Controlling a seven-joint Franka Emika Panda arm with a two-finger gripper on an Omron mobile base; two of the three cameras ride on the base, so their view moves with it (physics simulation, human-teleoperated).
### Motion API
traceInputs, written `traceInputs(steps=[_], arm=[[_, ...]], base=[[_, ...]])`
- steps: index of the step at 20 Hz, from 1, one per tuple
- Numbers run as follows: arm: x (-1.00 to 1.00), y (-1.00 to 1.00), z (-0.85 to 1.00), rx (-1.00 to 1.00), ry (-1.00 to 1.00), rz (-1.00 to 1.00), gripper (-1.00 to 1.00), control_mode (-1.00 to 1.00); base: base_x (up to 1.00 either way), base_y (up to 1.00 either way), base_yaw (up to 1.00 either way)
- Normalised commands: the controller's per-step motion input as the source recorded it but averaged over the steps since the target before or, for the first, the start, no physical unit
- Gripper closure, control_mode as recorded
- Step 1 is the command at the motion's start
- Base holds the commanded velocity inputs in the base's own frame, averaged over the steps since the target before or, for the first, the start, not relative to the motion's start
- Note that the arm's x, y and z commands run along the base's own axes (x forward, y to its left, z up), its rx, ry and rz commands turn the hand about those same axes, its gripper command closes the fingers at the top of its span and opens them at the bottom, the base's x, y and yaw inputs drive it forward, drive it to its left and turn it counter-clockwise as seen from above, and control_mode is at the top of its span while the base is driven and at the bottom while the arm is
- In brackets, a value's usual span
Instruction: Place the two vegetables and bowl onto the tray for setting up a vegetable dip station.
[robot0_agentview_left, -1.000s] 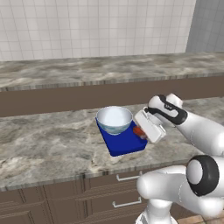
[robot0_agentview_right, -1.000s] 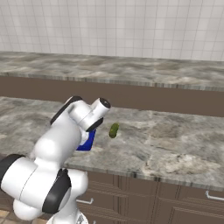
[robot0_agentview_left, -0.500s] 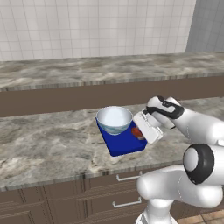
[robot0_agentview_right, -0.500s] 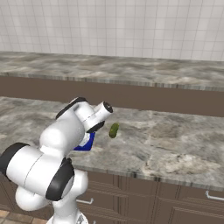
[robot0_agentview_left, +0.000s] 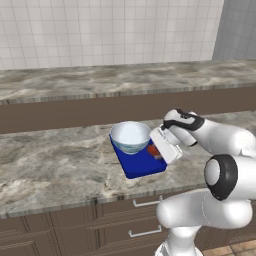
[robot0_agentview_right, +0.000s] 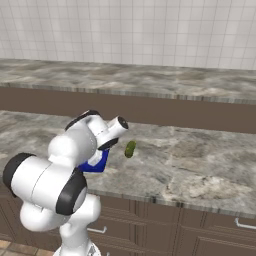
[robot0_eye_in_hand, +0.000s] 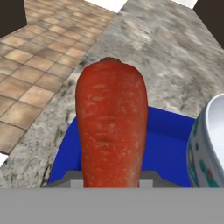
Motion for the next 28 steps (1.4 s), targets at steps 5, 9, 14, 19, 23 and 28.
traceInputs(steps=[5,9,14,19,23,28], arm=[[0.06,0.05,-0.09,0.00,0.00,0.00,1.00,-1.00],[0.11,0.10,-0.15,0.00,0.00,0.00,1.00,-1.00],[0.09,0.13,-0.13,0.00,0.00,0.00,1.00,-1.00],[0.13,0.08,-0.12,0.00,0.00,0.00,1.00,-1.00],[0.15,0.05,-0.12,0.00,0.01,0.00,1.00,-1.00],[0.12,0.01,-0.08,0.00,0.00,0.00,1.00,-1.00]], base=[[0.00,0.00,0.00],[0.00,0.00,0.00],[0.00,0.00,0.00],[0.00,0.00,0.00],[0.00,0.00,0.00],[0.00,0.00,0.00]])
